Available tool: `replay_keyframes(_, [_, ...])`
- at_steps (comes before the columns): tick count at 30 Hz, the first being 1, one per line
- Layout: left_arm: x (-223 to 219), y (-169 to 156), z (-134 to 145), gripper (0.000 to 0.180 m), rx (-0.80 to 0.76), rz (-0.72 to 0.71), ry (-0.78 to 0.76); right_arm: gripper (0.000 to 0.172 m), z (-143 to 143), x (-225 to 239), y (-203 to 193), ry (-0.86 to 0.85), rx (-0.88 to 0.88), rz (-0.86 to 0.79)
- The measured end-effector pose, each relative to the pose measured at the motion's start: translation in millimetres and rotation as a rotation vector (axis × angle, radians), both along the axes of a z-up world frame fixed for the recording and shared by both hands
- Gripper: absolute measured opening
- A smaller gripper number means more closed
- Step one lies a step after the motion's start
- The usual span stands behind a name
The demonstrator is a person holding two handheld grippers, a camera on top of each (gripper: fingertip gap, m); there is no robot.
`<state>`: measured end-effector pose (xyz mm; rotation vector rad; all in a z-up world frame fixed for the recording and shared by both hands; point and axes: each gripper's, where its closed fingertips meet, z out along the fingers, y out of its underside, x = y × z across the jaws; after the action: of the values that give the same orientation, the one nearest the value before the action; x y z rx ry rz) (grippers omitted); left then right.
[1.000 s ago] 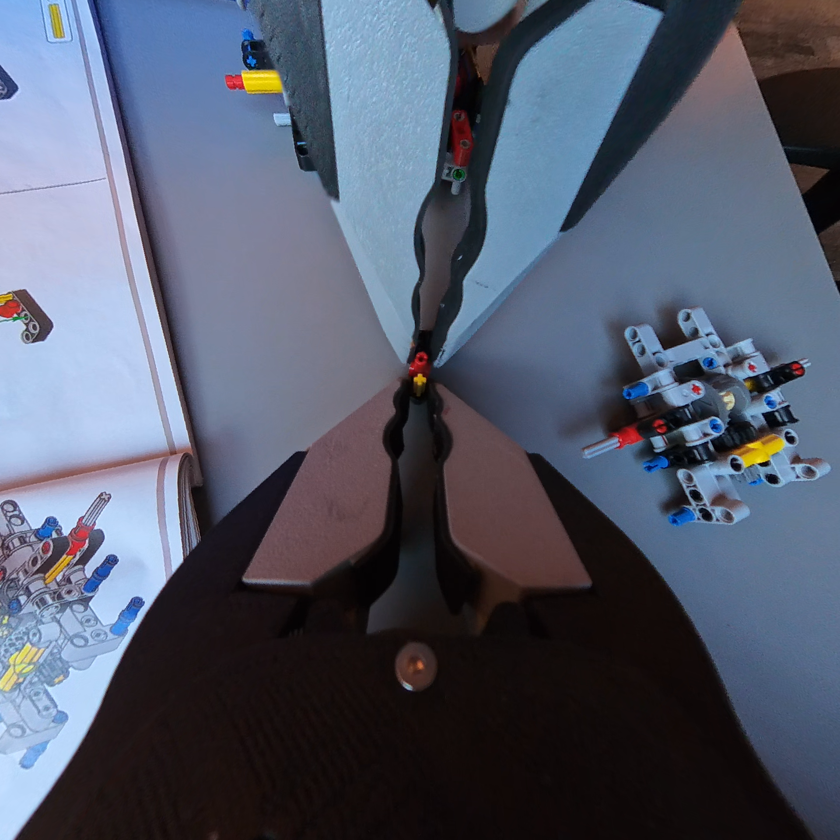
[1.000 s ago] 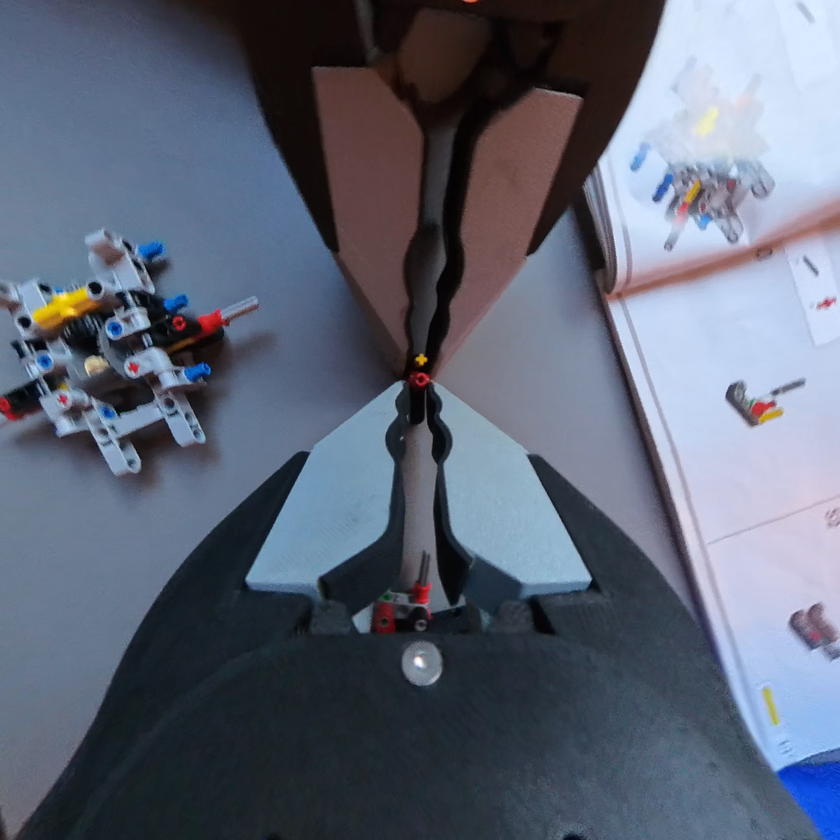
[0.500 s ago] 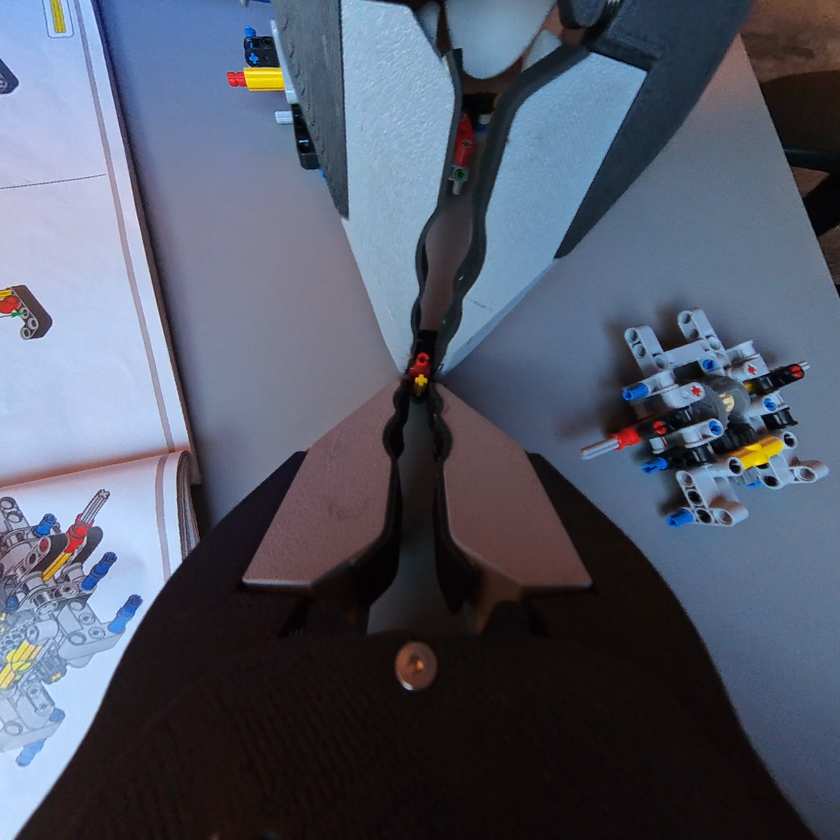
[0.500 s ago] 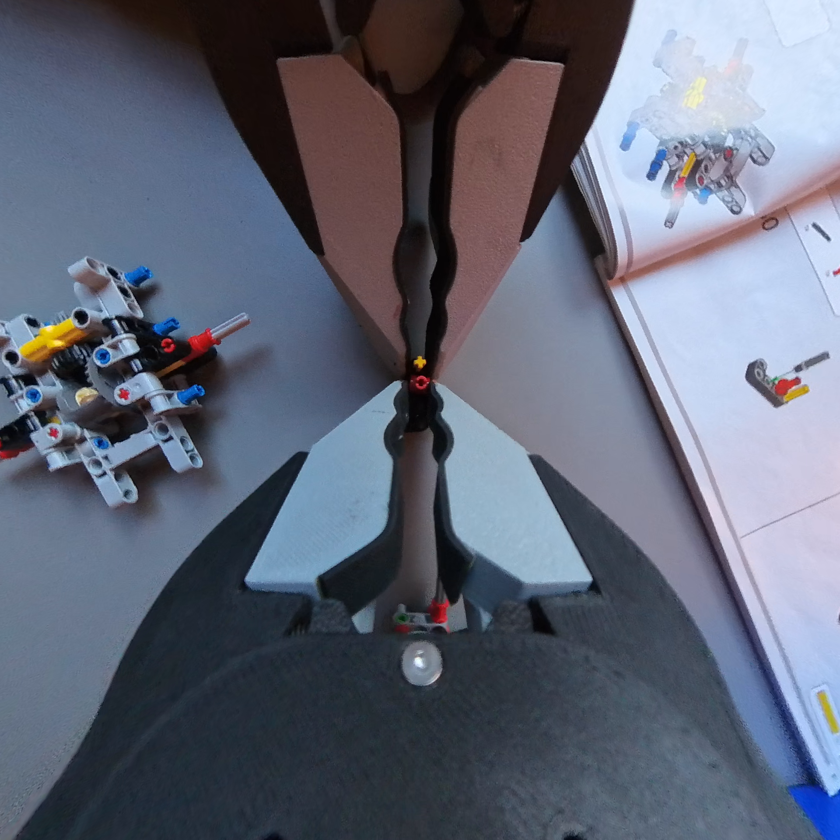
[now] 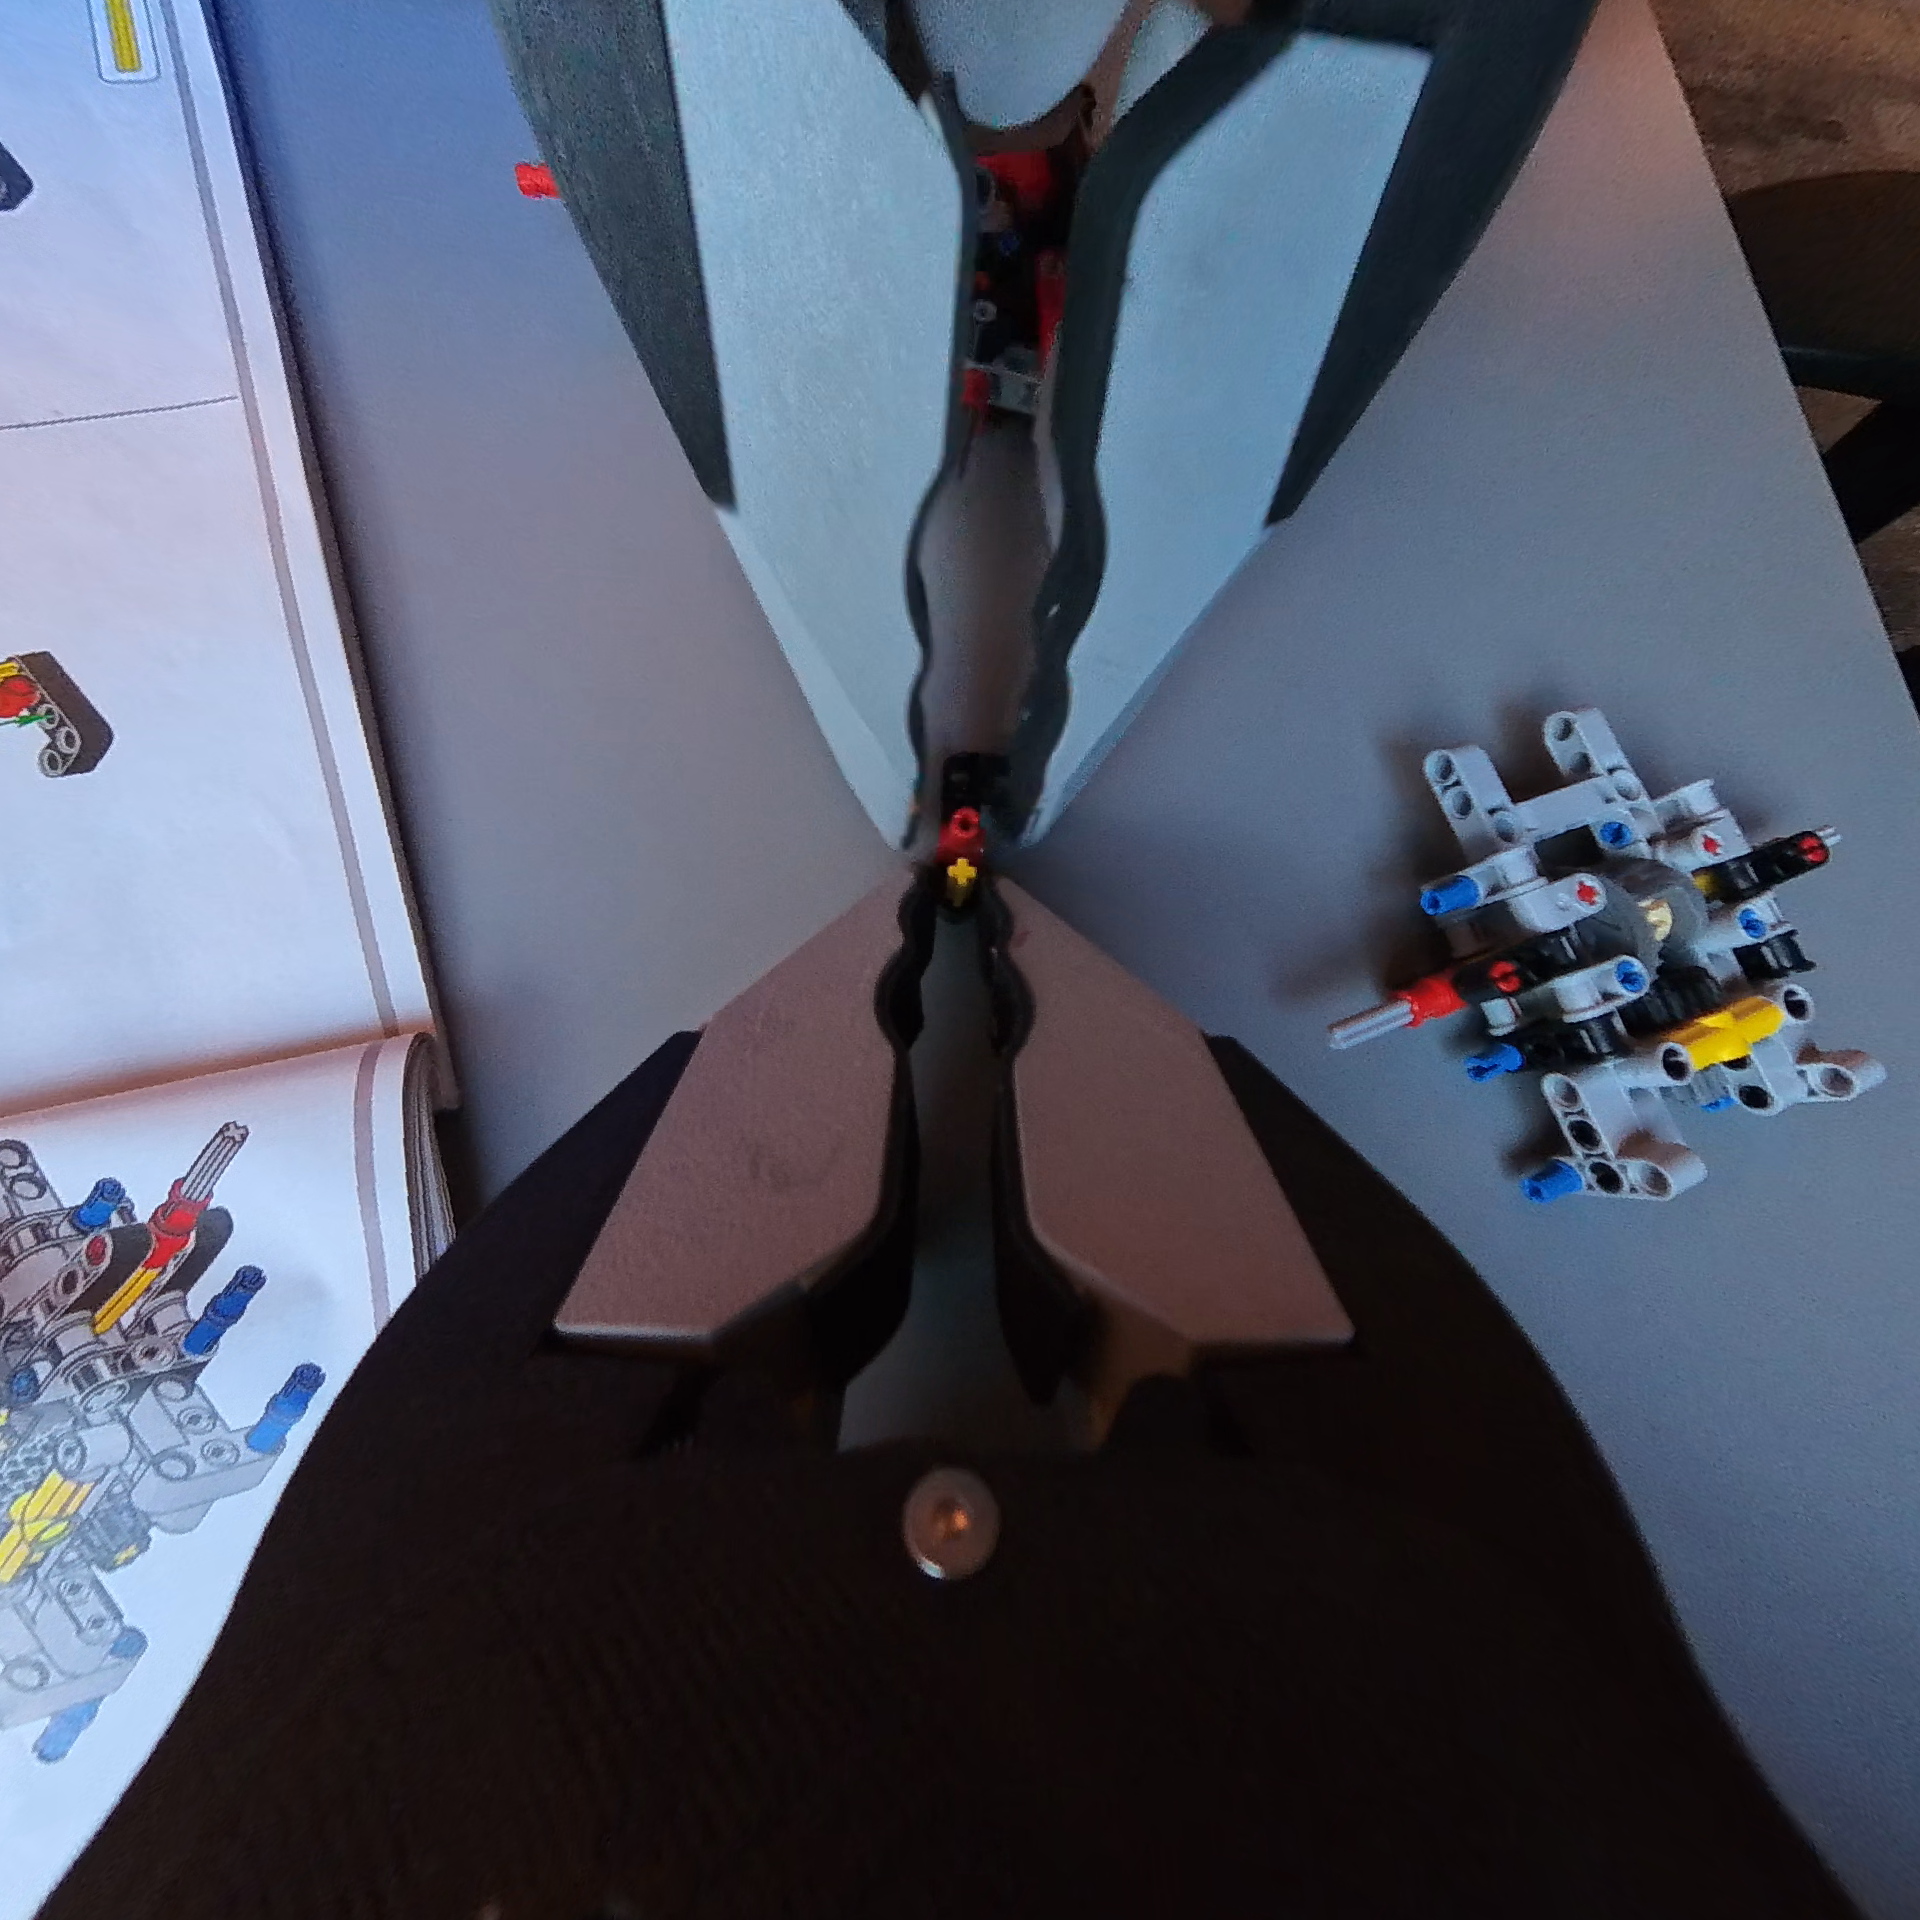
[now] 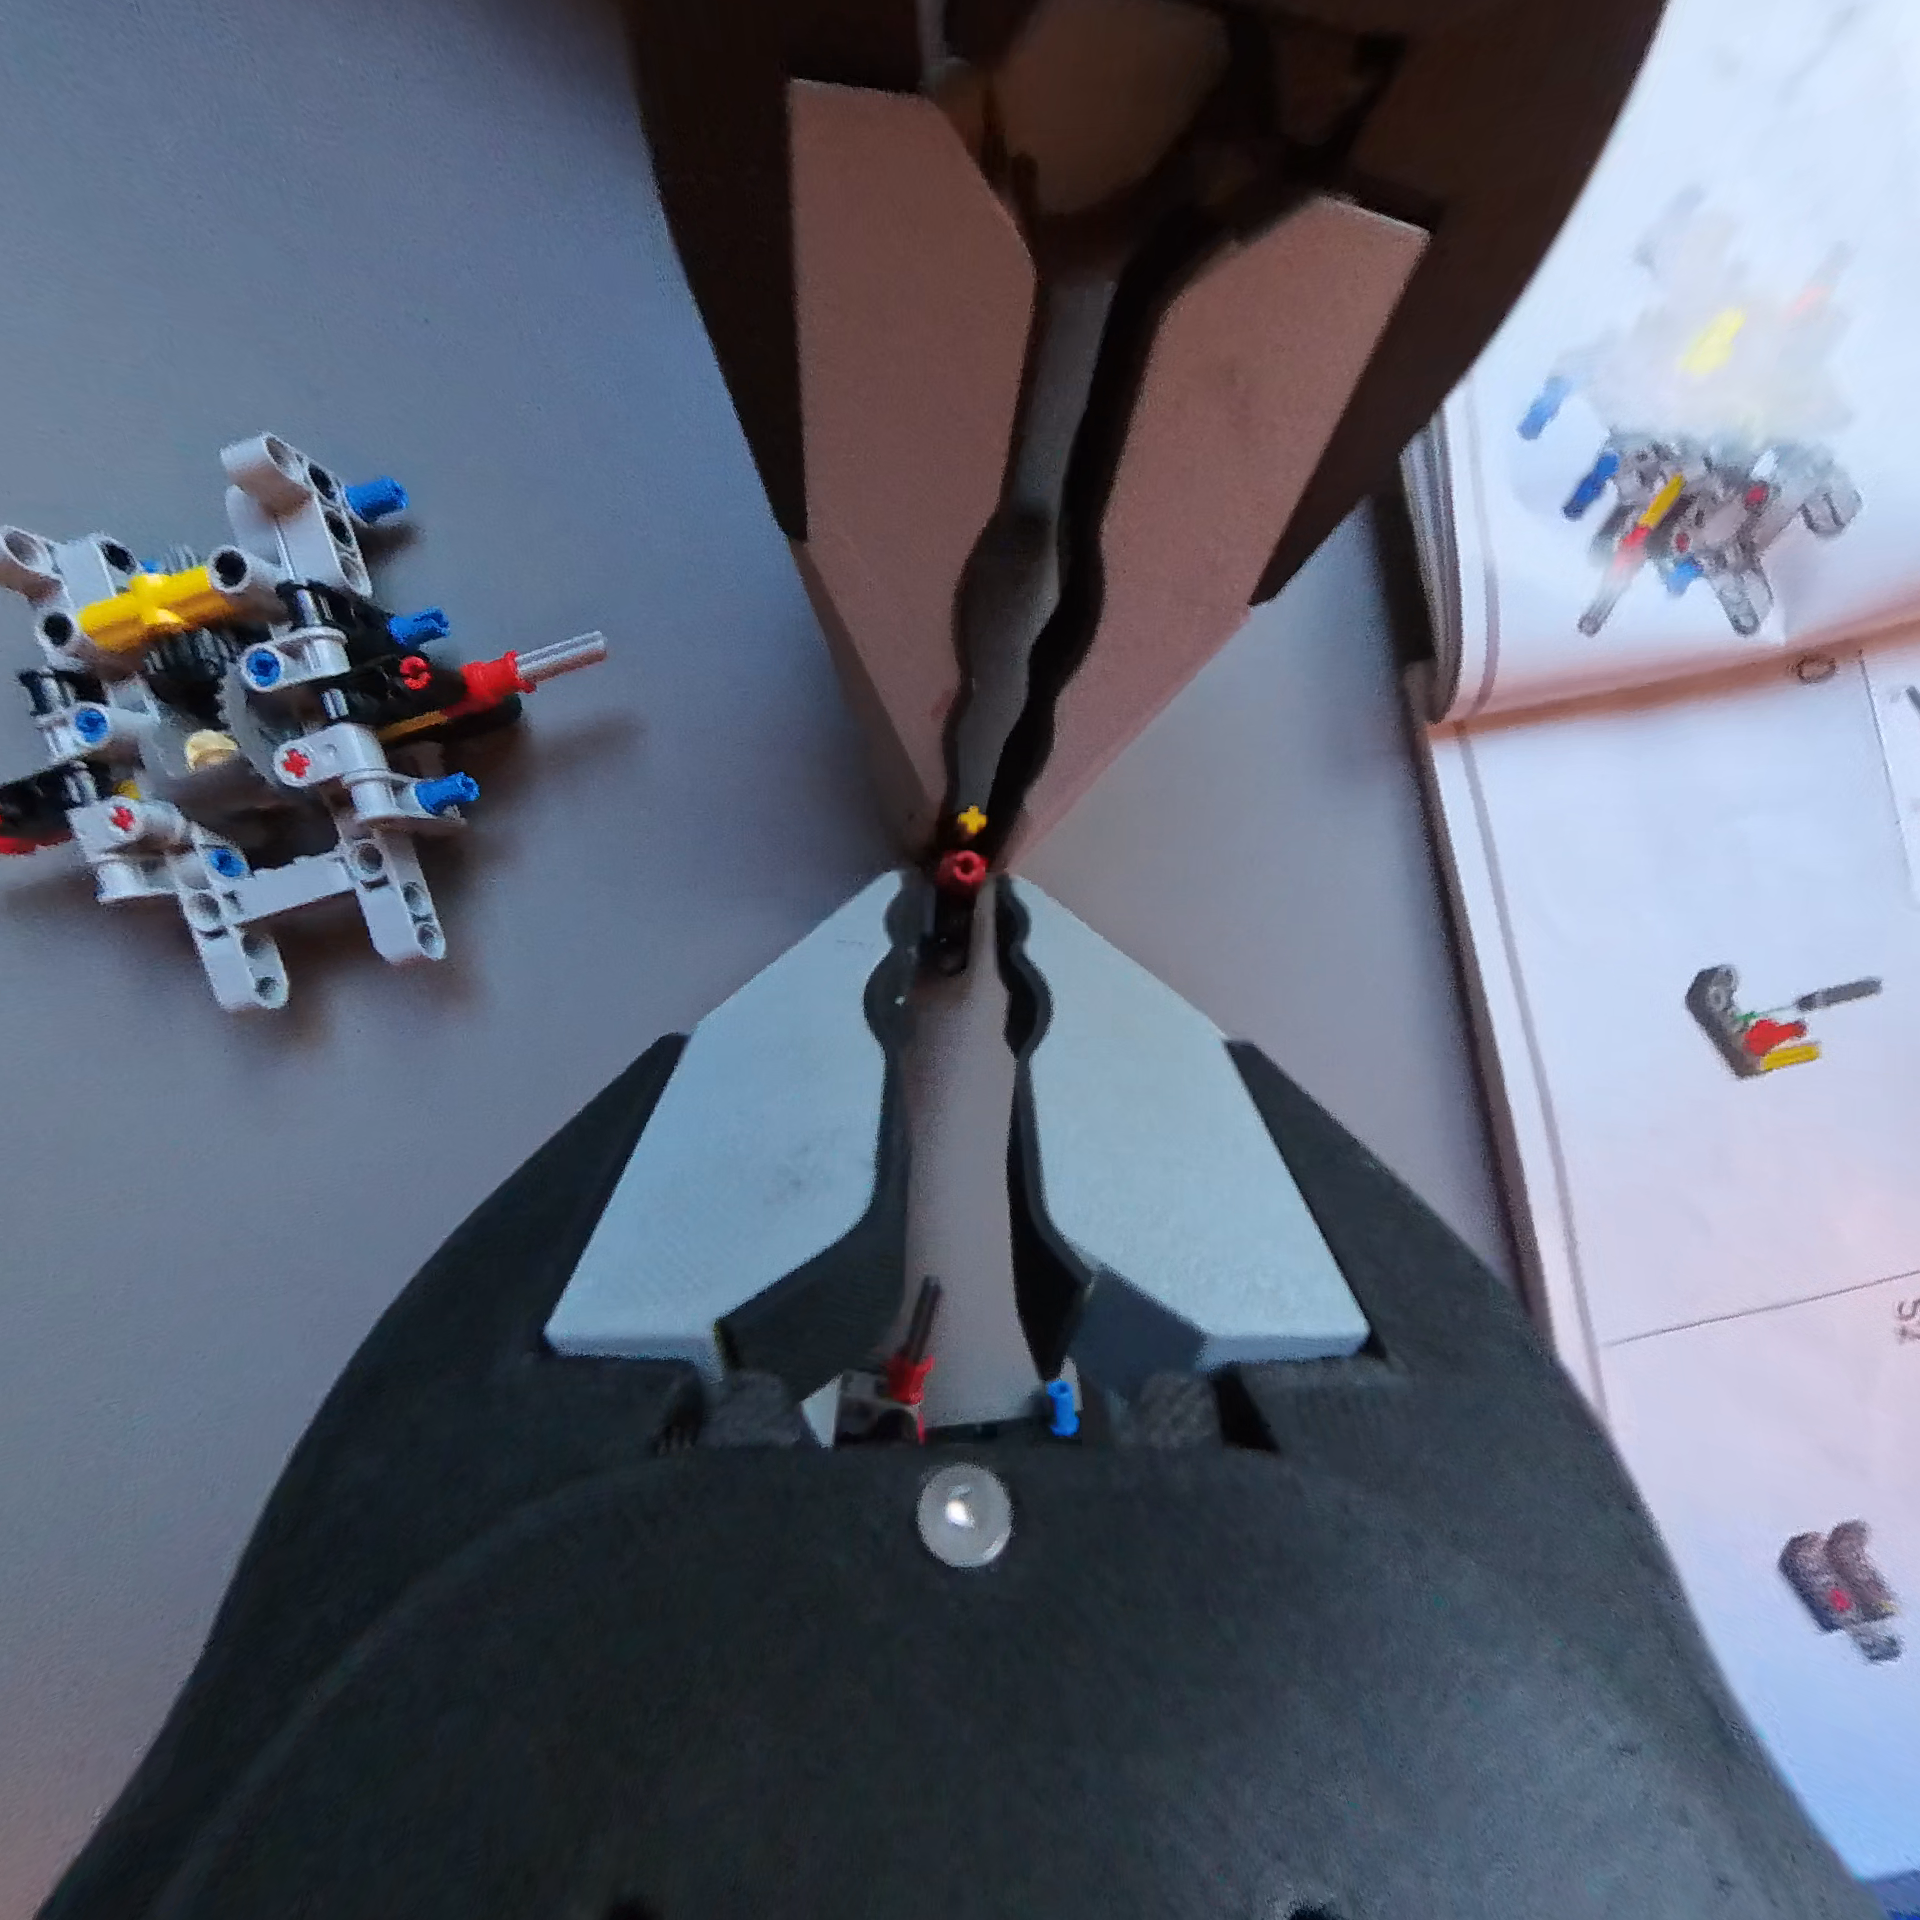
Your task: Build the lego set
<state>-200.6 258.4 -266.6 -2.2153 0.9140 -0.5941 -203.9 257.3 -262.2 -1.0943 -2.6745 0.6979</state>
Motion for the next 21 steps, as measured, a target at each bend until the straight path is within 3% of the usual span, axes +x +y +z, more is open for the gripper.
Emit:
replay_keyframes(3, [0, 0, 0, 0.006, 0.001, 0.002, 0.002, 0.02, 14, 2, 4, 0.068, -0.031, -0.077])
replay_keyframes(11, [2, -2, 1, 0.005, -0.072, 0.016, -0.019, 0.017, 52, 14, 12, 0.384, -0.242, -0.28])
replay_keyframes(14, [13, -1, 22, 0.005, -0.175, 0.067, -0.225, 0.028, 63, 22, 9, 0.462, -0.305, -0.285])
replay_keyframes(18, [27, -14, 54, 0.005, -0.378, 0.042, -0.529, 0.046, 67, 33, -5, 0.539, -0.234, -0.198])
replay_keyframes(21, [36, -25, 56, 0.004, -0.466, 0.008, -0.577, 0.051, 70, 37, -19, 0.632, -0.102, -0.124])
